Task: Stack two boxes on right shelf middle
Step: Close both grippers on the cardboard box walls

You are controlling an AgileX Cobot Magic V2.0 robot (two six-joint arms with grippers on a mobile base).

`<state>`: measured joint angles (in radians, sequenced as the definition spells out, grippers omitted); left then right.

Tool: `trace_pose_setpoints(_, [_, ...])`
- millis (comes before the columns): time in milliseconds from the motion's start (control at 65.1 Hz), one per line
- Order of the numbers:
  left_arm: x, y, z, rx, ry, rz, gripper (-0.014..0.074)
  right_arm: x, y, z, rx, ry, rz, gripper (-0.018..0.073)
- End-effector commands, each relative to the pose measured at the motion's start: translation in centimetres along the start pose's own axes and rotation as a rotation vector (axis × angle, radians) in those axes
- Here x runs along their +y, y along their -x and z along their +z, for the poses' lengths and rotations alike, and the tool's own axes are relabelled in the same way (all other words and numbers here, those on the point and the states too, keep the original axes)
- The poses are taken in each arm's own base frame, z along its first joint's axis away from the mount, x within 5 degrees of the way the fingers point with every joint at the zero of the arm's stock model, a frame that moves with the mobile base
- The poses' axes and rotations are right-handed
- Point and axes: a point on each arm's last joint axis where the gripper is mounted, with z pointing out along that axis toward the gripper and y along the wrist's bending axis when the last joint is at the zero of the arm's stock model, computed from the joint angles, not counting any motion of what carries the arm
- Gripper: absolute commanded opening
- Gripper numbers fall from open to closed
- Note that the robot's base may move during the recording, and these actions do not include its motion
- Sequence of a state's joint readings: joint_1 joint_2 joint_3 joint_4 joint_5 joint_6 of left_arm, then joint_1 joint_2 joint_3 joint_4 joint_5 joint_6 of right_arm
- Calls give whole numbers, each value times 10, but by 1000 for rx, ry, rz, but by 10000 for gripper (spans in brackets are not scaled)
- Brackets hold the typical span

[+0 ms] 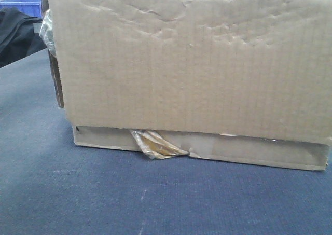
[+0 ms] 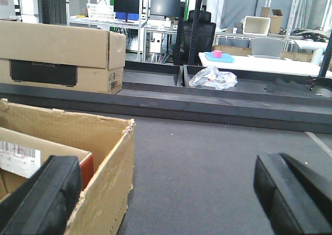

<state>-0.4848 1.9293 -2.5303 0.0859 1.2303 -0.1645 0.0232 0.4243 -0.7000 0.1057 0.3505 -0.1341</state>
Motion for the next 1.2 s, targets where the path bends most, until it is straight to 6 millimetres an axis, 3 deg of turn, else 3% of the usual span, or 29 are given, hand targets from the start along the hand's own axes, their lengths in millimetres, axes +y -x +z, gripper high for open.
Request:
trace_pose_setpoints(0, [11, 6, -14, -43, 25, 22, 599, 0, 14, 4, 13, 6, 4, 568])
trace_pose_setpoints(154, [32, 8, -23, -45, 74, 37, 599, 1, 53, 25, 130, 47, 19, 568])
trace_pose_setpoints(323, [54, -8, -22, 48, 116, 12, 599, 14, 75, 67, 329, 167, 38, 568])
trace_pose_setpoints(507, [60, -40, -1, 203, 124, 24, 599, 29, 52, 125, 636, 248, 17, 568])
trace_pose_setpoints(722, [63, -77, 31, 374, 131, 27, 599, 36, 8, 169, 896, 263, 15, 568])
trace_pose_setpoints(891, [65, -102, 49, 478, 124, 20, 599, 38, -9, 187, 954, 252, 35, 568])
trace_pose_setpoints(1183, [62, -116, 73, 545, 79, -14, 599, 41, -30, 209, 1000, 244, 43, 568])
